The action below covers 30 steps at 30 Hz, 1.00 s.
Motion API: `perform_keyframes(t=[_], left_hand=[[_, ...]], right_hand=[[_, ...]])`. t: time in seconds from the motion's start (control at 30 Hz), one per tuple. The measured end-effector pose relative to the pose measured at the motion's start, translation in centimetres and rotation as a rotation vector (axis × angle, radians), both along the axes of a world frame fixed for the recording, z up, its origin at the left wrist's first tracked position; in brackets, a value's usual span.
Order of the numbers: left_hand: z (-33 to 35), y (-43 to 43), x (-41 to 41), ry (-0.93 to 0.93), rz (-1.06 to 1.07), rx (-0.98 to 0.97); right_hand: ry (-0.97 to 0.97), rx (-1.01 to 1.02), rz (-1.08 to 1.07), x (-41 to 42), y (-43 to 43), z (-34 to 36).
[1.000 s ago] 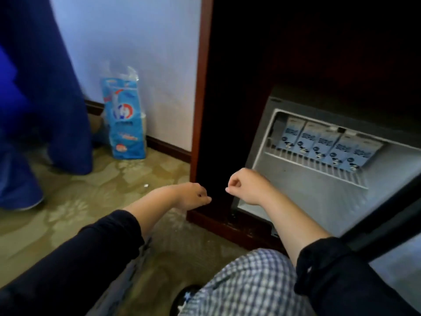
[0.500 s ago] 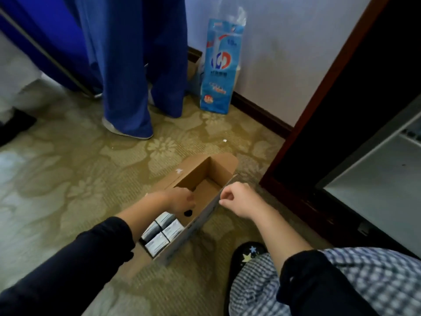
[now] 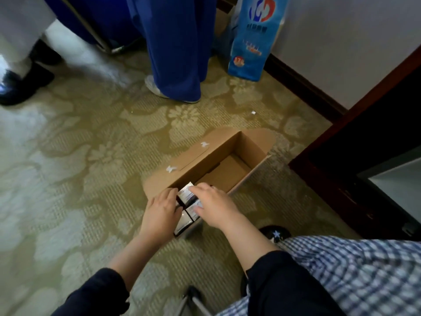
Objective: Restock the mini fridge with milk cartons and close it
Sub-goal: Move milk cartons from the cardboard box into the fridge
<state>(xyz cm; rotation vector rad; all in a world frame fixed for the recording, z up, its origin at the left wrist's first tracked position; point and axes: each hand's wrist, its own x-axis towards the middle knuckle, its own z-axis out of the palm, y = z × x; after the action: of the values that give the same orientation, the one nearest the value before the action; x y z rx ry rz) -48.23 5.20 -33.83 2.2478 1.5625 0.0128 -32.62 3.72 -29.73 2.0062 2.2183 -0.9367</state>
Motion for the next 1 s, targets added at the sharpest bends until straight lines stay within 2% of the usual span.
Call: perform_keyframes(t=[0.13,0.3,0.5,0.73,0.8,0.9,1.0], left_hand=[[-1.1,-0.5,-0.9,0.064,0.039,0.064],[-0.8,0.3,-0.7,0.194,-0.030,0.116],[-1.5,1.0,-0.5,0.188,0.071,0.083],[-0.4,0.3,-0.3,-0.011,0.161,0.075],[0.7,0.4,-0.2,-0.145,0.176,0.069],[2.7,1.2,0.3,-0.312,0.143,0.066],[4.9,2.6,1.6,-0.325,0.049,0.097]], right_hand=[[0.014,-0.050,-0.038,-1.9,0.6,-1.7],[-0.052,-0.070,-0.121,-2.8,1.2,-3.2],[-0.071,-0.034,-0.234,-3.0,2.2,-3.9],[-0.033,0.040,-0.288,-0.9,2.2,-3.2],[0.001,0.062,-0.305,0.1,2.2,-2.4],[0.026,0.098,-0.322,2.1,2.3,-0.8],[0.010,0.124,-0.329,4.4,2.4,1.2]])
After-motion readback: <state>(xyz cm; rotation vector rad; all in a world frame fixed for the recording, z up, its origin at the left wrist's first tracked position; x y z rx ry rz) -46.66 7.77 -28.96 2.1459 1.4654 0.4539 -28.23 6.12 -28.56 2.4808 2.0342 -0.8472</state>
